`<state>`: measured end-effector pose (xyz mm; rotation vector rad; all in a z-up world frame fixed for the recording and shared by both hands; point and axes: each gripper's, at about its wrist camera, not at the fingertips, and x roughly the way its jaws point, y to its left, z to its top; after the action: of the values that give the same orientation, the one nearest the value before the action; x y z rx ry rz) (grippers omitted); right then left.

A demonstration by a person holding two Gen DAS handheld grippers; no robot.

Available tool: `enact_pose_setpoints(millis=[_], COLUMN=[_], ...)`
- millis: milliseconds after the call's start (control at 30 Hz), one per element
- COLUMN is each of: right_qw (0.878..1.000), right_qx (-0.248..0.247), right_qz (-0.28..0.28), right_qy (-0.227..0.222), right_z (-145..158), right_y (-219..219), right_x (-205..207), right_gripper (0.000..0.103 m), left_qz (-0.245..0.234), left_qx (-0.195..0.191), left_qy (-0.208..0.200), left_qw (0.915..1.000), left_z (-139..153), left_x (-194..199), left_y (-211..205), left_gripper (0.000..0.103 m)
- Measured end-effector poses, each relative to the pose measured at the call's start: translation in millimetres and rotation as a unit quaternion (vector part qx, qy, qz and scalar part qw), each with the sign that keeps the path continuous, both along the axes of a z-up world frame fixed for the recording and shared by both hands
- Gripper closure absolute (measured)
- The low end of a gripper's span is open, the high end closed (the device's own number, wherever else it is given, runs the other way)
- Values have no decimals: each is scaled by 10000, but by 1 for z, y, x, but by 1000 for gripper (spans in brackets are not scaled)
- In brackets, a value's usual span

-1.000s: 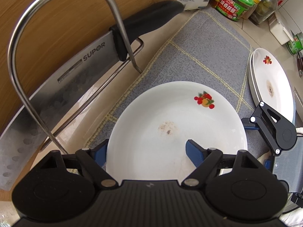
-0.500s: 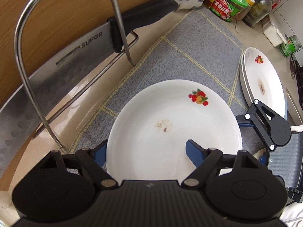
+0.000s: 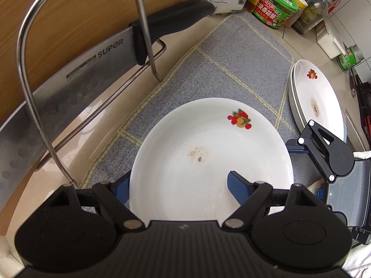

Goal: Organize plates and bowls
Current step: 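Lift the fruit-print plate with the left tool off the towel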

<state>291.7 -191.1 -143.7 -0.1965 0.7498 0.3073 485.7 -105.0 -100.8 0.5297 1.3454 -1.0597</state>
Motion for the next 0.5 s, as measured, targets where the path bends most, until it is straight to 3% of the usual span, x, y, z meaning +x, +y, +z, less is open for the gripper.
enact_pose_setpoints(millis=[500], right_qw=[9999], right_qx=[-81], right_qz=[49], right_qy=[-93], right_z=[13], right_y=[2], right_x=[-10], right_gripper=[0], left_qz=[74], left_qx=[-131], left_qy=[-84], left_qw=[9999], left_z=[14], left_x=[-11], left_y=[5], left_gripper=[20])
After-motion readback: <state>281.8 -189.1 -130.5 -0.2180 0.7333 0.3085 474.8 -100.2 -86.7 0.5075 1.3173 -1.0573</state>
